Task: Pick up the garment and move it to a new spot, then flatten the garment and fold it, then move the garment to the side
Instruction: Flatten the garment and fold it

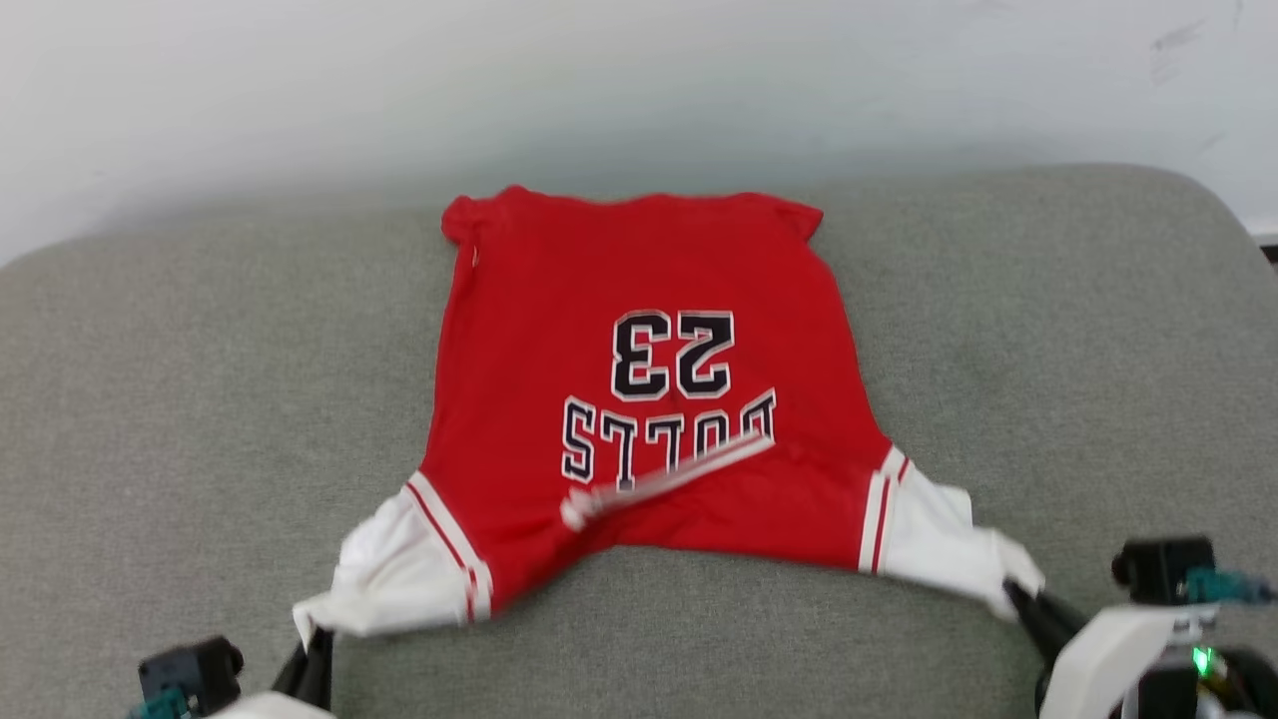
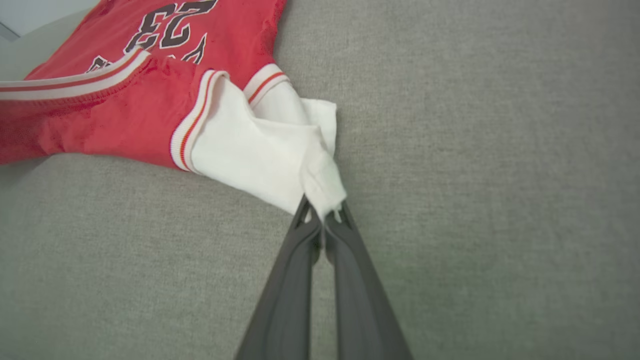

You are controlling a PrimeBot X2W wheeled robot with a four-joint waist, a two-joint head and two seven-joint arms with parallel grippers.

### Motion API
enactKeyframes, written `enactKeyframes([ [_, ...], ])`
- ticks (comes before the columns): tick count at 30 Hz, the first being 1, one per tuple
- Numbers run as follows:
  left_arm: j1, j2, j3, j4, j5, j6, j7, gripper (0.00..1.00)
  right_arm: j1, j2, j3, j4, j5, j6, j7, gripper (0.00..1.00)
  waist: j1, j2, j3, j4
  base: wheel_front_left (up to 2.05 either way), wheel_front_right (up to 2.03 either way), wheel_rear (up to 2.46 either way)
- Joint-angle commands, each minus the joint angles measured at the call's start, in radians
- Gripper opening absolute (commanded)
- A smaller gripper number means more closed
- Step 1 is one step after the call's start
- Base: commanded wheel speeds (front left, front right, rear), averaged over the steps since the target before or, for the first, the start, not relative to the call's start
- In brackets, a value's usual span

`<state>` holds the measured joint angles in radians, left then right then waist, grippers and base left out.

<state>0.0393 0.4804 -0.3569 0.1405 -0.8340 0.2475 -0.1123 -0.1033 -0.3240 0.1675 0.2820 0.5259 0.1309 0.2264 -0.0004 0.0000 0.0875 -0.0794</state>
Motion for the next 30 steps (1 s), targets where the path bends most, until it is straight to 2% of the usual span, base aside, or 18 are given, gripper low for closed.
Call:
enactKeyframes([
  [1, 0.059, 0.012, -0.007, -0.041, 0.000, 0.036, 0.023, 0.00, 0.092, 0.024, -0.028, -0.043, -0.038, 0.000, 0.033, 0.00, 0.0004, 0.0000, -0.031, 0.003, 0.00, 0.00, 0.00],
  [5, 0.147, 0.036, -0.018, -0.108, 0.008, 0.097, 0.061, 0.00, 0.244, 0.080, -0.088, -0.113, -0.084, 0.000, 0.096, 0.00, 0.0004, 0.0000, -0.052, 0.012, 0.00, 0.00, 0.00],
  [8, 0.175, 0.036, -0.021, -0.152, 0.013, 0.123, 0.070, 0.00, 0.315, 0.121, -0.128, -0.163, -0.112, 0.000, 0.131, 0.00, 0.0004, 0.0000, -0.053, 0.017, 0.00, 0.00, 0.00],
  [9, 0.181, 0.036, -0.022, -0.176, 0.016, 0.133, 0.069, 0.00, 0.338, 0.140, -0.144, -0.190, -0.124, 0.000, 0.147, 0.43, 0.0004, 0.0000, -0.052, 0.020, 0.00, 0.00, 0.00],
  [10, 0.177, 0.041, -0.027, -0.187, 0.027, 0.138, 0.070, 0.00, 0.340, 0.146, -0.148, -0.208, -0.129, 0.000, 0.150, 1.00, 0.0004, 0.0000, -0.051, 0.022, 0.00, 0.00, 0.00],
  [16, 0.133, 0.059, -0.042, -0.263, 0.080, 0.169, 0.069, 0.00, 0.250, 0.154, -0.150, -0.299, -0.140, 0.000, 0.072, 1.00, 0.0004, 0.0000, -0.028, 0.031, 0.00, 0.00, 0.00],
  [21, 0.103, 0.068, -0.050, -0.310, 0.106, 0.182, 0.079, 0.00, 0.109, 0.135, -0.169, -0.270, -0.127, 0.000, 0.022, 1.00, 0.0004, 0.0000, 0.014, 0.052, 0.00, 0.00, 0.00],
  [23, 0.079, 0.070, -0.055, -0.330, 0.119, 0.183, 0.082, 0.00, 0.016, 0.119, -0.187, -0.220, -0.114, 0.000, 0.021, 1.00, 0.0004, 0.0000, 0.048, 0.070, 0.00, 0.00, 0.00],
  [24, 0.051, 0.070, -0.057, -0.348, 0.132, 0.182, 0.079, 0.00, -0.099, 0.110, -0.210, -0.153, -0.101, 0.000, 0.039, 1.00, 0.0004, 0.0000, 0.094, 0.089, 0.00, 0.00, 0.00],
  [27, 0.000, 0.057, -0.065, -0.365, 0.145, 0.166, 0.070, 0.00, -0.287, 0.092, -0.235, -0.022, -0.064, 0.000, 0.101, 1.00, 0.0004, 0.0000, 0.165, 0.123, 0.00, 0.00, 0.00],
  [28, -0.081, 0.036, -0.084, -0.356, 0.161, 0.130, 0.055, 0.00, -0.509, 0.054, -0.252, 0.155, -0.070, 0.000, 0.222, 1.00, 0.0004, 0.0000, 0.250, 0.184, 0.00, 0.00, 0.00],
  [30, -0.103, 0.030, -0.089, -0.353, 0.166, 0.121, 0.050, 0.00, -0.568, 0.041, -0.254, 0.191, -0.077, 0.000, 0.262, 1.00, 0.0004, 0.0000, 0.272, 0.199, 0.00, 0.00, 0.00],
])
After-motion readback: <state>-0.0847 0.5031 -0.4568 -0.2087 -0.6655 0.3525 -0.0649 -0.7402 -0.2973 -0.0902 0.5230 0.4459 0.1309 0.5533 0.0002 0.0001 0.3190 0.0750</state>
